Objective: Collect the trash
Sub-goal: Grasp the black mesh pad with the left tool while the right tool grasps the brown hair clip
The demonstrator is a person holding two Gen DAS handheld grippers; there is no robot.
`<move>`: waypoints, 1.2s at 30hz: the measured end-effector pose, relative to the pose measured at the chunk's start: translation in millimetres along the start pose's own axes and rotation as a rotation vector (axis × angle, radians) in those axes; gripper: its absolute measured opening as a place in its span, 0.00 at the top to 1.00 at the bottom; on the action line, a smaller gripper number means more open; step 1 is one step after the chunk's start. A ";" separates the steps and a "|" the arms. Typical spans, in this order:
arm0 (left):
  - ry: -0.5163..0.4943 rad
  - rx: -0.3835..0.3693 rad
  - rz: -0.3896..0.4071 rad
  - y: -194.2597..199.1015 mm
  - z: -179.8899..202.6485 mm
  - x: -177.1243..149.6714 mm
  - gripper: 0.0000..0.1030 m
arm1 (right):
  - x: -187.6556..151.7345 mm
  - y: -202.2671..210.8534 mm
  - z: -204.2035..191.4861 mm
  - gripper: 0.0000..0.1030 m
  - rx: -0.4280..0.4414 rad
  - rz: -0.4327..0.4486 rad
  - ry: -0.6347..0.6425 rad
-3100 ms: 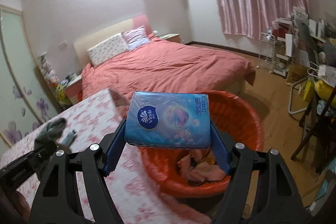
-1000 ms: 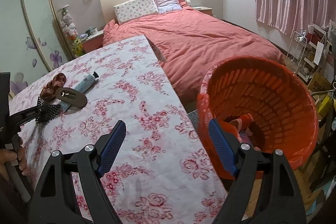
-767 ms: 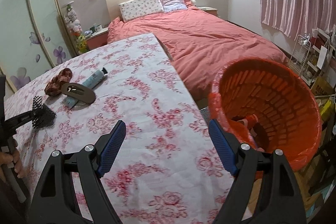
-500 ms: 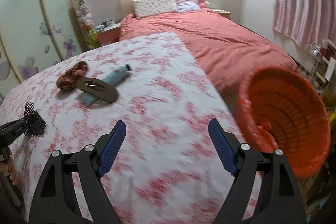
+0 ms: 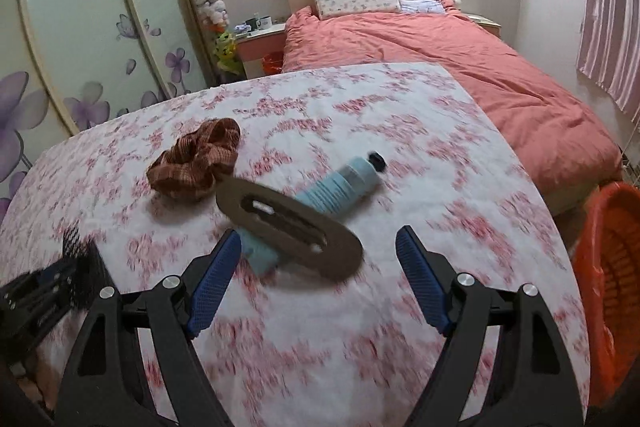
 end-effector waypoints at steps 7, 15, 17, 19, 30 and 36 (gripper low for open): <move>0.003 -0.003 -0.001 -0.1 -1.4 -0.6 0.65 | -9.6 -14.1 -7.5 0.31 0.068 -0.105 0.012; 0.008 -0.009 -0.002 0.1 -1.2 -0.8 0.65 | -17.9 8.3 -29.9 0.41 0.162 -0.087 0.072; 0.008 -0.008 -0.002 0.0 -1.4 -0.9 0.65 | -7.3 3.5 -21.7 0.41 0.120 -0.054 0.028; 0.008 -0.008 -0.002 0.0 -1.5 -0.9 0.65 | -0.5 -4.3 -15.9 0.41 0.094 -0.049 0.022; 0.008 -0.008 -0.001 -0.1 -1.5 -0.9 0.65 | -2.7 -17.7 -12.9 0.40 0.175 -0.151 0.054; 0.009 -0.008 -0.001 0.0 -1.6 -0.9 0.65 | -10.5 -13.3 -31.6 0.40 0.196 -0.157 0.108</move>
Point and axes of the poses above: each gripper's, at about its wrist camera, not at the fingertips, and y roughly against the way its jaws point, z to its right, x to its top, the point moved 7 cm from there along -y, roughly the way its jaws point, and after that the axes turned 10 degrees about x, right-handed, at the moved point
